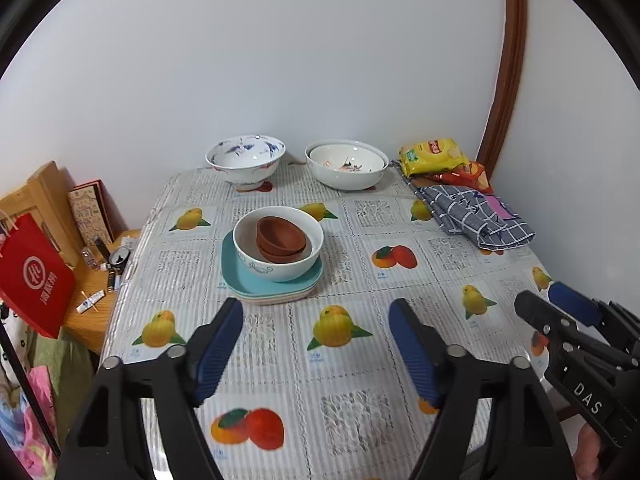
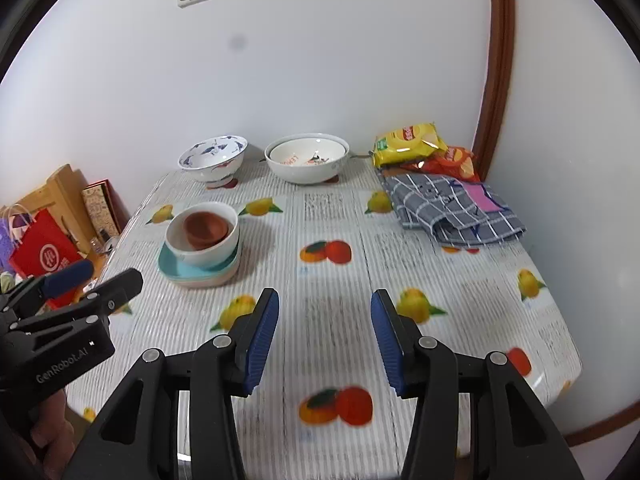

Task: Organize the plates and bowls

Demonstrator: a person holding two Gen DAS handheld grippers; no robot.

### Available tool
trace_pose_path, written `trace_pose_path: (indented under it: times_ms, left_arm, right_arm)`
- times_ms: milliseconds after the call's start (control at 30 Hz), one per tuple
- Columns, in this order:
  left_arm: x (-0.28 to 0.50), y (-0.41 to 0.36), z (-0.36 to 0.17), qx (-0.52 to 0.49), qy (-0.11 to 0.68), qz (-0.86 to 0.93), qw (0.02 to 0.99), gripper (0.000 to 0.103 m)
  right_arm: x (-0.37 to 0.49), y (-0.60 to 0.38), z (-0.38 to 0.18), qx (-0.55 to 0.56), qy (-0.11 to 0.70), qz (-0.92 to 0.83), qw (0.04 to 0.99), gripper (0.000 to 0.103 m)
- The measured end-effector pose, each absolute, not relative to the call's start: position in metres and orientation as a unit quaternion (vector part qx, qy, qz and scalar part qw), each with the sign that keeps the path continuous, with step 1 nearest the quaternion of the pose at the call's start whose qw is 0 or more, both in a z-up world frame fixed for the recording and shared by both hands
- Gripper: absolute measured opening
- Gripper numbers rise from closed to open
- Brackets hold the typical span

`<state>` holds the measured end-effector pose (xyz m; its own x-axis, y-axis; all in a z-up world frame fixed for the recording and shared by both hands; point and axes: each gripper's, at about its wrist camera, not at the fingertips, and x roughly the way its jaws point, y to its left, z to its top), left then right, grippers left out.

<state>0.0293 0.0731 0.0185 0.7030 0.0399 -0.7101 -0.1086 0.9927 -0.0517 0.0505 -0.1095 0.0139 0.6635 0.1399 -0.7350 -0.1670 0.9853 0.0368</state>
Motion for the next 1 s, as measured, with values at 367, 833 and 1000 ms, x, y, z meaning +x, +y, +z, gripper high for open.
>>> trace_pose_path:
  times_ms: [367,833,1000]
  left_arm:
    - [-0.021,0.041,0.027,-0.024,0.36,0.037,0.932,0.093]
    - [-0.029,0.031,0.025,-0.016,0.36,0.051,0.931,0.095]
    - [-0.031,0.03,0.024,-0.012,0.358,0.049,0.932,0.095]
  right_arm:
    - [-0.018,-0.145,0.021,0.016,0.37,0.066,0.926,0.092]
    - [-0.035,-0.163,0.021,0.015,0.369,0.042,0.928,0.092]
    - [-0.037,-0.163,0.022,0.017,0.365,0.042,0.93,0.092]
